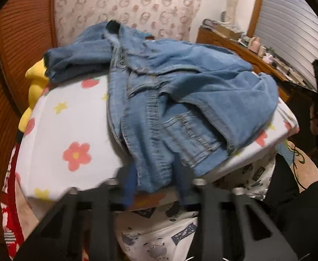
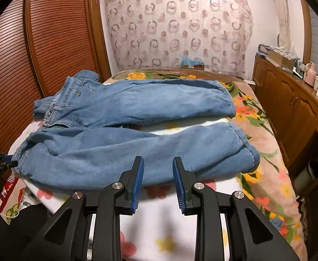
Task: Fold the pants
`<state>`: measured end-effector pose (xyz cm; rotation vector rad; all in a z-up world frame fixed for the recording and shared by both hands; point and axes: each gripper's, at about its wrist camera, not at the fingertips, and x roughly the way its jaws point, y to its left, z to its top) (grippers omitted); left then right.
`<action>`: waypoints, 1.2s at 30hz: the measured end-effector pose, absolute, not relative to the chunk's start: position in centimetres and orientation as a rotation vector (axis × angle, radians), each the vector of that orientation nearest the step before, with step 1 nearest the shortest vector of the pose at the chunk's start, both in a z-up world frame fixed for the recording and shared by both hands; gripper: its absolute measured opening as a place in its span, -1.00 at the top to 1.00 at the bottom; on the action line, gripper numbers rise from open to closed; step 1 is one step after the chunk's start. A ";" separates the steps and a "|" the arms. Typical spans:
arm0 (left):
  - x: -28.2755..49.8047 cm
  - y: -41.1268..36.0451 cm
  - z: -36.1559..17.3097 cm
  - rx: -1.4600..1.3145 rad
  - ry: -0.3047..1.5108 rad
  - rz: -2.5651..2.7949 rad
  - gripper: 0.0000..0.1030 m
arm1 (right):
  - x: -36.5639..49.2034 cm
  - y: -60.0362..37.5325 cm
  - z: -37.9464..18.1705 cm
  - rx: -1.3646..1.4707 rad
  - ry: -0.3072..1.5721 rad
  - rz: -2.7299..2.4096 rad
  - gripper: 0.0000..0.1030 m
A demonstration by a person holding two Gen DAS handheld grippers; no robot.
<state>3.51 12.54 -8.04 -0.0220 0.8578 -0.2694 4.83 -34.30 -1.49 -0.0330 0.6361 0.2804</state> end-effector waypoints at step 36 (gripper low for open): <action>21.6 8.6 1.7 0.116 0.663 -0.233 0.86 | 15.6 -37.4 -2.5 0.069 0.823 0.193 0.40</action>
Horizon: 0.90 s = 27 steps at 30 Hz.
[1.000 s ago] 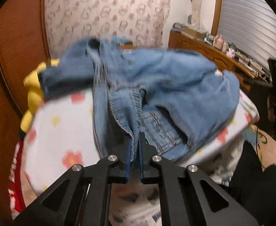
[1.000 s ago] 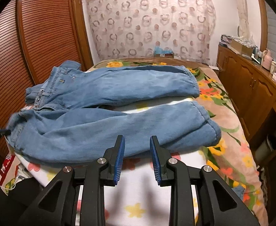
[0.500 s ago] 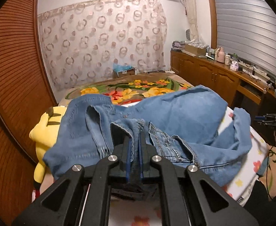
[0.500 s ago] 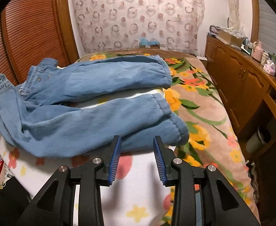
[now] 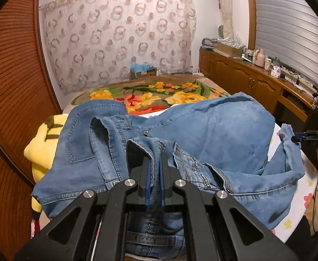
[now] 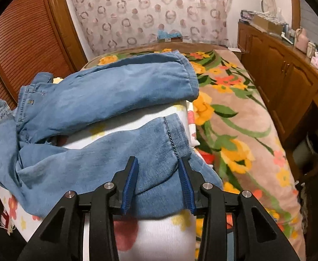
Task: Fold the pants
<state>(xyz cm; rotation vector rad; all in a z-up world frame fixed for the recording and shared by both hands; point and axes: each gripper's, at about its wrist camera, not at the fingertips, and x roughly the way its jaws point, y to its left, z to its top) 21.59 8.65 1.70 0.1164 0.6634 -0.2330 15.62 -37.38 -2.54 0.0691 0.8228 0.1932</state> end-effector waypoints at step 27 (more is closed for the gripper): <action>30.4 13.1 7.3 0.050 0.542 -0.126 0.86 | 20.4 -37.2 11.9 -0.091 0.467 0.097 0.96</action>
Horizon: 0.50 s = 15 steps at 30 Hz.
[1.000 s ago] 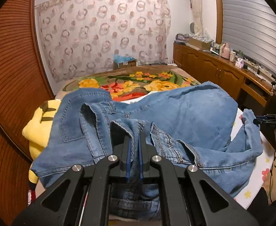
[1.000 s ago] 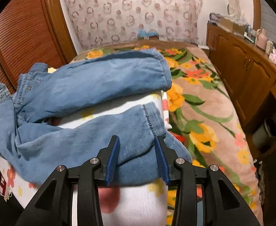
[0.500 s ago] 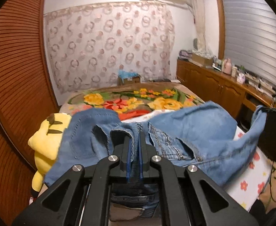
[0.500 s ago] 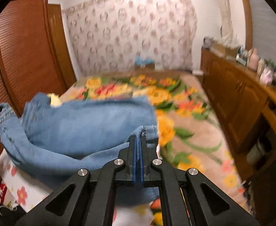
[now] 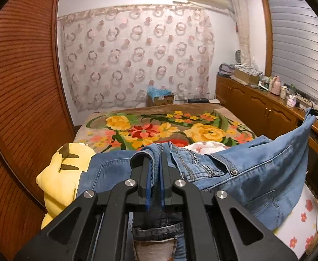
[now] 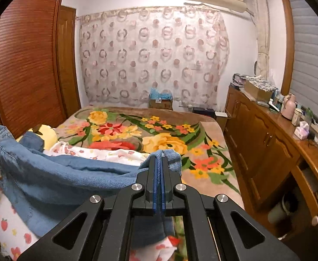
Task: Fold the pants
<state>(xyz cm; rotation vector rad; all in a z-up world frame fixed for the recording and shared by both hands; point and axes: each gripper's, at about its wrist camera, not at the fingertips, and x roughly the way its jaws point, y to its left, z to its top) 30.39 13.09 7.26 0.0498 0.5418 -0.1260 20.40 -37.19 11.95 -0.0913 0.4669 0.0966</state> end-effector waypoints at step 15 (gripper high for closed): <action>37.3 13.2 -0.2 0.057 0.719 -0.095 0.84 | 36.7 -34.6 4.9 -0.072 0.694 0.136 0.96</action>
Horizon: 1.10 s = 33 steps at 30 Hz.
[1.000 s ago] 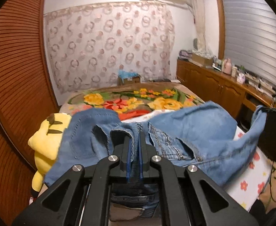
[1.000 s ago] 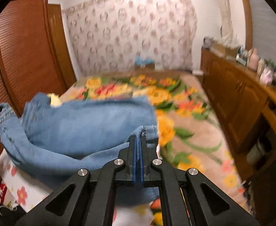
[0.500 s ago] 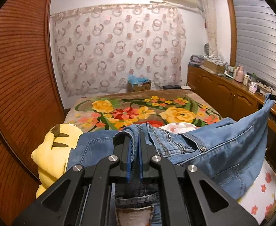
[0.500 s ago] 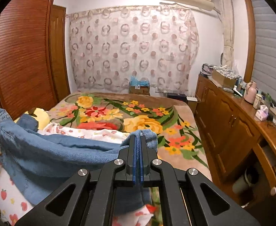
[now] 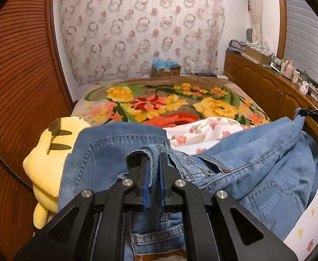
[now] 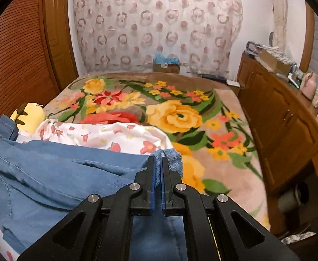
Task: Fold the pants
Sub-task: 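Lay the jeans down and open both tools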
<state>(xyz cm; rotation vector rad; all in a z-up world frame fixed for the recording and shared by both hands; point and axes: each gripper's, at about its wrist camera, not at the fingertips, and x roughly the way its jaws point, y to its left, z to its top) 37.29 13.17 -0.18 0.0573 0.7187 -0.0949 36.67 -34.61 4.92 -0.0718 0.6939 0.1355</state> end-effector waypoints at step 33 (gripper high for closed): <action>39.4 3.7 -3.9 0.377 0.901 -0.317 0.46 | 32.8 -36.2 4.4 -0.066 0.642 0.273 0.31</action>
